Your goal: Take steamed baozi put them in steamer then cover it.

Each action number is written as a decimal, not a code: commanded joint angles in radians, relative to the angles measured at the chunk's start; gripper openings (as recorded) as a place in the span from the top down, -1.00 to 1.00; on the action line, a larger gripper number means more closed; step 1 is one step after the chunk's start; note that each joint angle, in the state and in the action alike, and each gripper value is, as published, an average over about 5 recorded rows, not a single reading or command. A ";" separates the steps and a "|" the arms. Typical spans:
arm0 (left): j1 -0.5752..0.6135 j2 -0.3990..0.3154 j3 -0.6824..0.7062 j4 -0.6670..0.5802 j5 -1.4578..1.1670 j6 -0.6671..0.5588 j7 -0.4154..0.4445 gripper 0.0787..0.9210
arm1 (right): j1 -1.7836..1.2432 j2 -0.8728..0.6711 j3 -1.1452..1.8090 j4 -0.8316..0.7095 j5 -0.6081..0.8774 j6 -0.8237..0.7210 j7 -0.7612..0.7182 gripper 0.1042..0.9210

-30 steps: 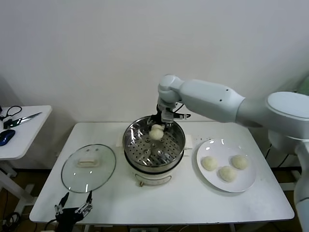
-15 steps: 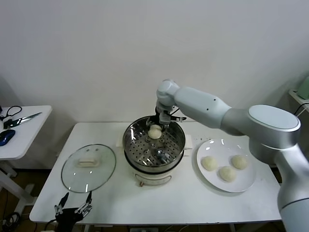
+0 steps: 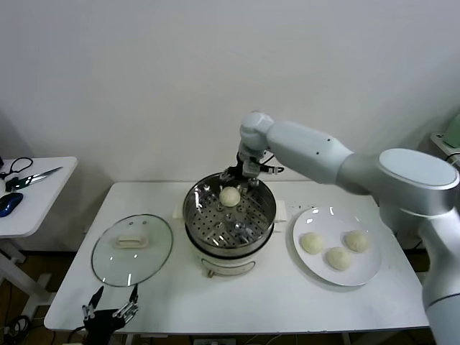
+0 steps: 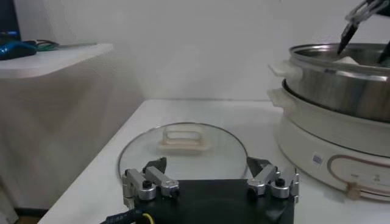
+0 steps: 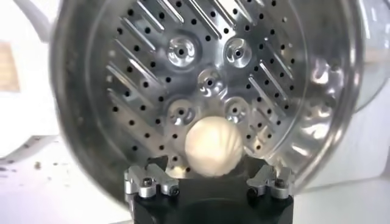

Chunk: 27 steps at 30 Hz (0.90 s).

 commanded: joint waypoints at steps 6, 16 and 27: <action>-0.011 -0.002 0.005 0.000 -0.001 0.004 0.008 -0.77 | 0.432 -0.467 -0.510 0.334 0.649 -0.589 -0.074 -0.76; -0.023 -0.001 0.010 0.008 0.000 -0.004 0.009 -0.77 | 0.228 -0.687 -0.494 0.590 0.659 -0.932 0.096 -0.76; -0.019 -0.010 -0.001 0.007 0.001 -0.003 0.010 -0.77 | -0.108 -0.619 -0.242 0.418 0.585 -0.988 0.127 -0.76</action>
